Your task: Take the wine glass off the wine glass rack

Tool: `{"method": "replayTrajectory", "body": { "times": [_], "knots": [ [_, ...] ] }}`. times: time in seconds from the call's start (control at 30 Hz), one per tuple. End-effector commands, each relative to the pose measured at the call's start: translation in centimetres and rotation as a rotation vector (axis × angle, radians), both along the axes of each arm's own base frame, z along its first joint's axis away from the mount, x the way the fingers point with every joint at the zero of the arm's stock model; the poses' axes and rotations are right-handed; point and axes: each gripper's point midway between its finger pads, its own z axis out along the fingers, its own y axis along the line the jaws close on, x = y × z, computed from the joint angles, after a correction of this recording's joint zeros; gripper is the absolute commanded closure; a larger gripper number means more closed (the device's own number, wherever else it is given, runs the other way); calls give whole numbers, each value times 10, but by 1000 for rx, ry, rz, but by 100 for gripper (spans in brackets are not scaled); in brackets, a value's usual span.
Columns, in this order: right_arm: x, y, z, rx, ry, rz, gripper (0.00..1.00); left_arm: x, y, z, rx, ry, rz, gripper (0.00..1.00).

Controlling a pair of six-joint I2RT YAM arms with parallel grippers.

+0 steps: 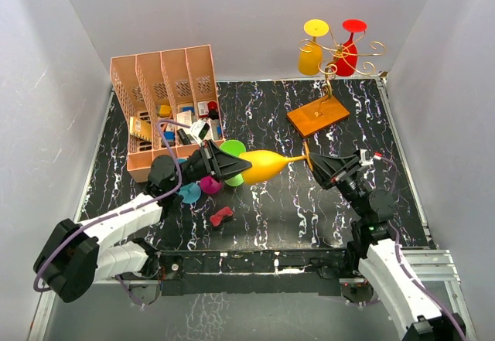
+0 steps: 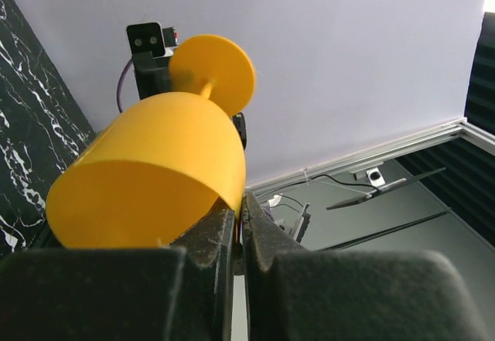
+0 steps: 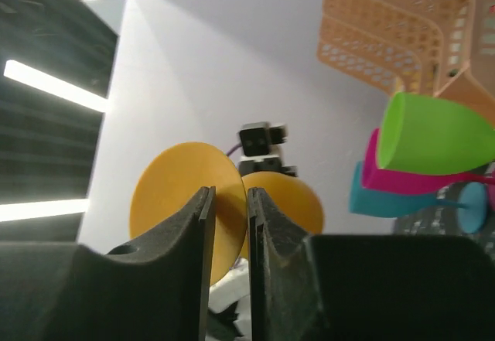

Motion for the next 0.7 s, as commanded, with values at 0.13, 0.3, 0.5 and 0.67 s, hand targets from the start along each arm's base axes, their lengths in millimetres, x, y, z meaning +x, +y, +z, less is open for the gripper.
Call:
{"method": "replayTrajectory", "body": {
  "times": [0.13,0.3,0.5,0.67],
  "knots": [
    [19,-33,-79,-610,150,-294,48,-6,-1,0,129,-84,14,100],
    [23,-94,-94,-781,335,-579,32,-6,0,-25,301,-76,25,100],
    [25,-144,-95,-956,506,-790,2,0,3,-50,575,-119,49,100],
    [27,-161,-94,-998,623,-867,2,1,-3,-72,751,-110,31,100]
  ]
}}
